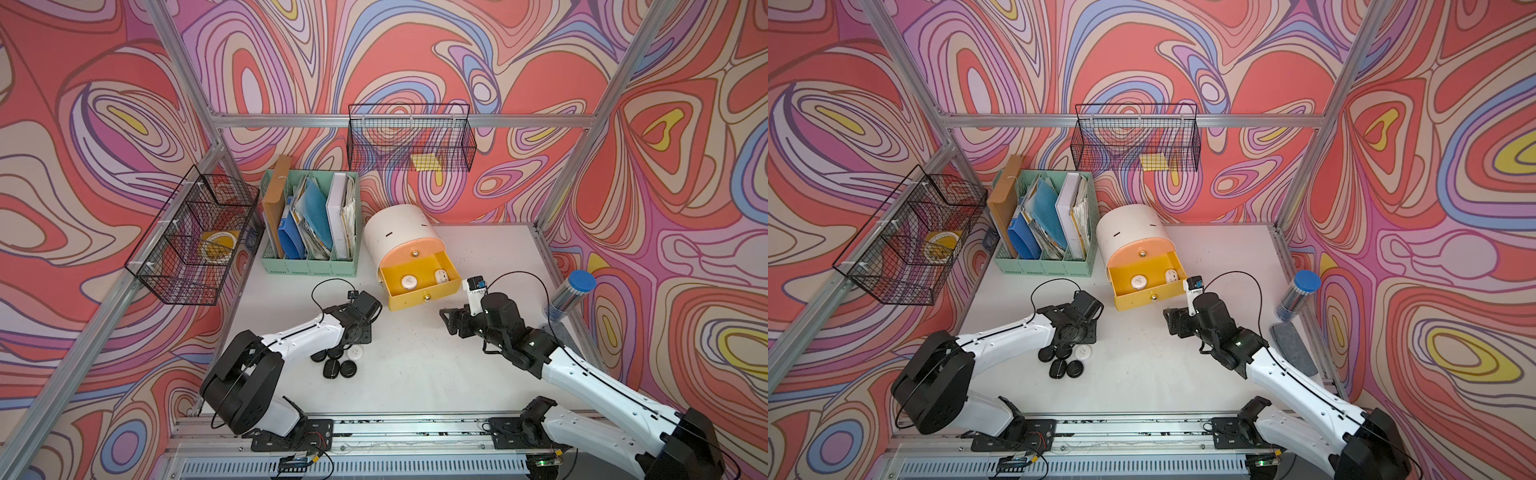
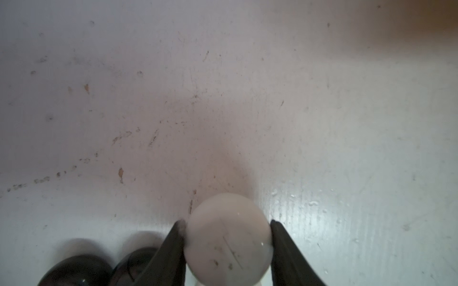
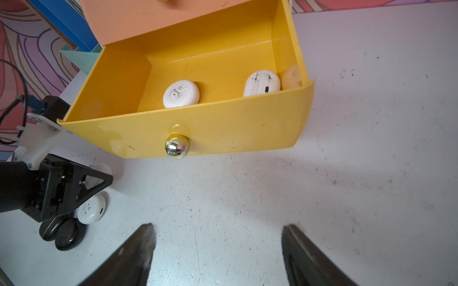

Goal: Put the bluetooth earphones in the drawer according to color
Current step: Pick up the Bluetooth earphone from the center of the board, then place the bluetooth earphone in the drawer.

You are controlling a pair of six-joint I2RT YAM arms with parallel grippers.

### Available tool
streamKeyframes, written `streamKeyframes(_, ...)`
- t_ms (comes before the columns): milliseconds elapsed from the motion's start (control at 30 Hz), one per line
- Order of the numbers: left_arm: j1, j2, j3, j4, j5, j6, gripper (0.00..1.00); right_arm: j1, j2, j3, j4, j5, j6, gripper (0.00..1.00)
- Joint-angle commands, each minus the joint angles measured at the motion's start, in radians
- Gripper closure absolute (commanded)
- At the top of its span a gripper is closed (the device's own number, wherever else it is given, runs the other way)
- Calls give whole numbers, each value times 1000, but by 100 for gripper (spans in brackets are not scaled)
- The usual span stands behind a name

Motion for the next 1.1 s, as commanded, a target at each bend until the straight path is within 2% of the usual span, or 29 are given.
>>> streamKeyframes(0,1,-87,62,-61,39,23,63,-4,-15,-20,19,-10,17,18)
streamKeyframes(133,-18,-170,165,-83,76,44,64,-4,-23,-50,39,-27,36,18)
streamKeyframes(400,-65,-177,354,-102,74,75,66,-4,-15,-58,47,-39,43,18)
streamKeyframes(933,-93,87,624,-118,83,142,65,-5,-23,-84,53,-55,49,18)
streamKeyframes(1000,-92,111,640,-124,73,148,63,-5,-25,-91,59,-57,53,18)
streamKeyframes(1067,-92,133,654,-130,76,154,57,-4,-29,-100,65,-62,53,18)
